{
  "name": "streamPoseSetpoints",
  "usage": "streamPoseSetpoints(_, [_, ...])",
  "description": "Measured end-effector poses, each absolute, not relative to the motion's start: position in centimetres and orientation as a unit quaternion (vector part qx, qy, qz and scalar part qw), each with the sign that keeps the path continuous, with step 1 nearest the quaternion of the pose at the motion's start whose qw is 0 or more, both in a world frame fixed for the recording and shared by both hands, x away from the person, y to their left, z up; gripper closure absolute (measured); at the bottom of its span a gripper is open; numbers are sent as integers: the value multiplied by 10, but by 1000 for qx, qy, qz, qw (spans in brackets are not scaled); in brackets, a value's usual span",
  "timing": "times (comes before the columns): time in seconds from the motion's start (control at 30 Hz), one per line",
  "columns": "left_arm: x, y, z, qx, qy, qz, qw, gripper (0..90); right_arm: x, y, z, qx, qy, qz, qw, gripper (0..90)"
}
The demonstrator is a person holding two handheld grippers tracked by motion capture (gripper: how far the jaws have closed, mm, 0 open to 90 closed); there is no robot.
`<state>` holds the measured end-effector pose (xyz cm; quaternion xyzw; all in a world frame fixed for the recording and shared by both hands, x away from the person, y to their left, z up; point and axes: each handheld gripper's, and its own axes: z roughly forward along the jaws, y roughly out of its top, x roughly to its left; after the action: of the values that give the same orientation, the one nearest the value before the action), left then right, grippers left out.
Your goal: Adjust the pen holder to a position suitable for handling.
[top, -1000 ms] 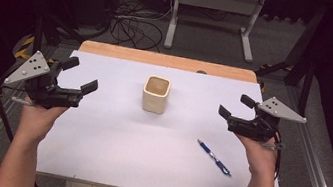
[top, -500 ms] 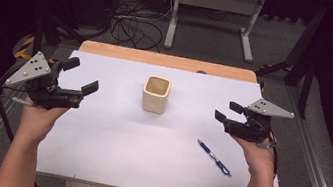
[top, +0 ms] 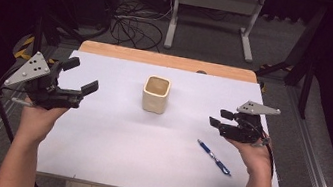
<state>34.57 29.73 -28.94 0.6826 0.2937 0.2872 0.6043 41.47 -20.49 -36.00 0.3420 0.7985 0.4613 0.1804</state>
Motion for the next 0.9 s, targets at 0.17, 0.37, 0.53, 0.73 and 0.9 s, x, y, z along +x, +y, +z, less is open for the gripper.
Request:
streamPoseSetpoints(0.17, [346,296,-290,685,293,286,603,82,419,-201,-369,344,813,437,171,483])
streamPoseSetpoints(0.37, [346,297,-290,685,292,286,603,83,422,-199,-375,344,823,423,160,508])
streamPoseSetpoints(0.53, [346,297,-289,685,291,286,604,85,425,-199,-381,350,829,411,147,522])
streamPoseSetpoints(0.73, [346,296,-290,686,291,286,603,85,428,-197,-388,348,843,389,130,539])
streamPoseSetpoints(0.9, [345,295,-290,687,292,284,602,86,430,-192,-393,343,855,370,121,550])
